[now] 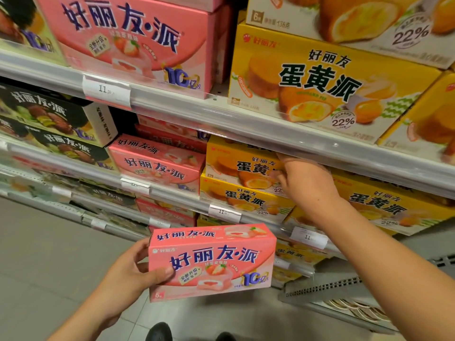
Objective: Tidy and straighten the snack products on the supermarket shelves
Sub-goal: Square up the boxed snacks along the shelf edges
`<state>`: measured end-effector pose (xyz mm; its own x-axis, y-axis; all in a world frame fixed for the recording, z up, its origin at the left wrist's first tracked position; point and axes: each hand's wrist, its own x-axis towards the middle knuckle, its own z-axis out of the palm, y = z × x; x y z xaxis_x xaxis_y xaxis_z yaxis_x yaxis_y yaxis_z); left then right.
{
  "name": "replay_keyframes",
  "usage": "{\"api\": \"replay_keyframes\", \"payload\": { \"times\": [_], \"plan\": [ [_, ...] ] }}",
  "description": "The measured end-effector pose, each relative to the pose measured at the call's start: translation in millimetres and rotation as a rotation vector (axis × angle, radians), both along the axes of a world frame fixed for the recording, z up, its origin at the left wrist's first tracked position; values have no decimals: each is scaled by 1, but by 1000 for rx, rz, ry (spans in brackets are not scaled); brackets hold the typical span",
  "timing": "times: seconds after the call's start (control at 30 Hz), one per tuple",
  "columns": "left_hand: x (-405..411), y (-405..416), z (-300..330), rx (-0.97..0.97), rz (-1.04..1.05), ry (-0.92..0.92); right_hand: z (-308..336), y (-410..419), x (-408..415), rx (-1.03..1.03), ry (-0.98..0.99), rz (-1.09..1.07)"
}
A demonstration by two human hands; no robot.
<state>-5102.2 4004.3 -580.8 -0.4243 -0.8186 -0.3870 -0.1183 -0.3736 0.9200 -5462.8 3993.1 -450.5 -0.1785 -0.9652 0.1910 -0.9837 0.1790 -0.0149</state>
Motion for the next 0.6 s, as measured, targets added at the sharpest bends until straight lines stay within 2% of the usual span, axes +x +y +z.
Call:
{"api": "replay_keyframes", "payload": {
  "times": [0.27,0.53,0.6],
  "plan": [
    [-9,-8,2,8,1,21,1,5,1,-22,-14,17],
    [-13,-14,9,-28,36,39,4,8,7,67,-35,-53],
    [-12,-13,11,-36,47,34,0,17,11,-12,-33,-25]
  ]
}}
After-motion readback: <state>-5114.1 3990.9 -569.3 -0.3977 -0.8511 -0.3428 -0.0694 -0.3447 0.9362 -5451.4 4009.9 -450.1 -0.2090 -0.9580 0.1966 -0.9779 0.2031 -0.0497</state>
